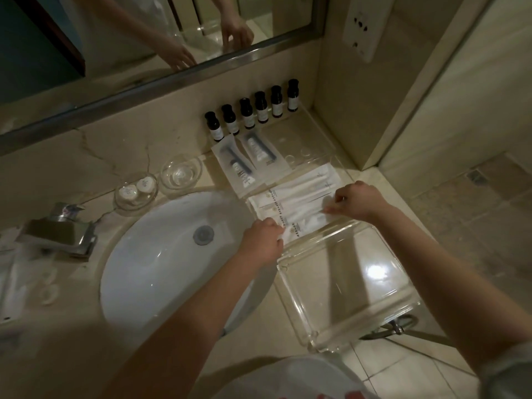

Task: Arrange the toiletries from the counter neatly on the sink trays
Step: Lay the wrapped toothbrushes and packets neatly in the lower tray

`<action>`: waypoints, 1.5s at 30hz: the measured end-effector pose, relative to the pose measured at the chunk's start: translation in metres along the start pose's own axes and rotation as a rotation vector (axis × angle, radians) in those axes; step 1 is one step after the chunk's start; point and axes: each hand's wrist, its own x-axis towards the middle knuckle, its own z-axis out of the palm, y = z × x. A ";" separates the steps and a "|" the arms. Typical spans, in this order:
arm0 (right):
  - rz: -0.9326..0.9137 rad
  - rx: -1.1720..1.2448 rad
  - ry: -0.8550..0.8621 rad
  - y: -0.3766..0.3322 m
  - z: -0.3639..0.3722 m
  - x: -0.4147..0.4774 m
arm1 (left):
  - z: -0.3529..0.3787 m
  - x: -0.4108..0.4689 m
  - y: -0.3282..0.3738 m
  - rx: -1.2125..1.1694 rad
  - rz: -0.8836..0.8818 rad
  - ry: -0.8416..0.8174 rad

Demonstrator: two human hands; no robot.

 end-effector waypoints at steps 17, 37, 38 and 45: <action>-0.292 -0.032 0.122 -0.024 0.056 -0.055 | 0.018 -0.013 -0.005 0.117 0.094 0.045; -0.115 -0.157 0.031 -0.030 0.028 -0.018 | 0.019 -0.013 -0.005 0.110 0.063 -0.023; -0.115 -0.173 0.040 -0.029 0.027 -0.016 | 0.019 -0.013 -0.004 0.109 0.059 -0.024; -0.075 -0.159 0.093 -0.033 0.029 -0.022 | 0.016 -0.015 -0.003 0.108 0.065 -0.015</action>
